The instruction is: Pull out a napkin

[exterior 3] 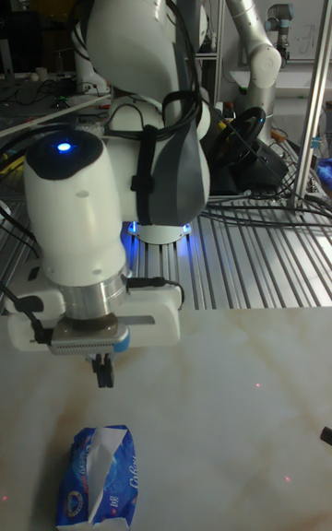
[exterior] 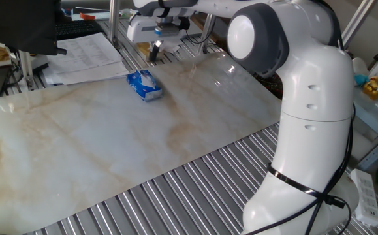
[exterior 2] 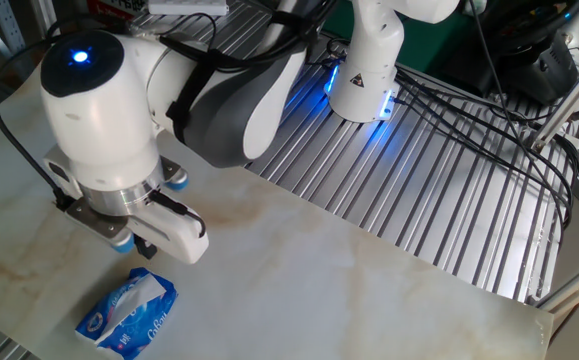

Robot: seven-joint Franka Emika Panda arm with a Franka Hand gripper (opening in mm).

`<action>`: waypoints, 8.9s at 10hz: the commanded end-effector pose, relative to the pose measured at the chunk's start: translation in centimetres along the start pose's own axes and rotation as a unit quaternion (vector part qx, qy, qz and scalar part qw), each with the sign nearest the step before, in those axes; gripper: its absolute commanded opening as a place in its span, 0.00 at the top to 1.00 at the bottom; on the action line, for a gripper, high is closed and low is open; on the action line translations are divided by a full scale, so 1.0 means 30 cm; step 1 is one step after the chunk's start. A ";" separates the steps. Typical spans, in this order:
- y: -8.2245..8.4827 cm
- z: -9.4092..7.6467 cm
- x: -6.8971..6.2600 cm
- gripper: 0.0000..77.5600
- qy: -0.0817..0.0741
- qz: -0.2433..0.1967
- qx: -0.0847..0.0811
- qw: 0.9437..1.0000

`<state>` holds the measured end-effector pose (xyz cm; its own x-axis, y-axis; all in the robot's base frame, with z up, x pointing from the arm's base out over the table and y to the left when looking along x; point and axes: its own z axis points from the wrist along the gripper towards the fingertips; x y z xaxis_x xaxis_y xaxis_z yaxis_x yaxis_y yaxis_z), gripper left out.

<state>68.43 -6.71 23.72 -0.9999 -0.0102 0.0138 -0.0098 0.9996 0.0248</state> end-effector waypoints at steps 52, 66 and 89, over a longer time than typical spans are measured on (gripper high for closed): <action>-0.003 0.128 -0.142 1.00 0.001 0.047 0.009 0.999; 0.001 0.172 -0.182 1.00 -0.001 0.057 0.024 0.998; 0.012 0.280 -0.197 0.00 -0.024 0.035 0.015 0.999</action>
<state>73.99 -6.25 16.27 -0.9971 0.0747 -0.0146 0.0749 0.9971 -0.0103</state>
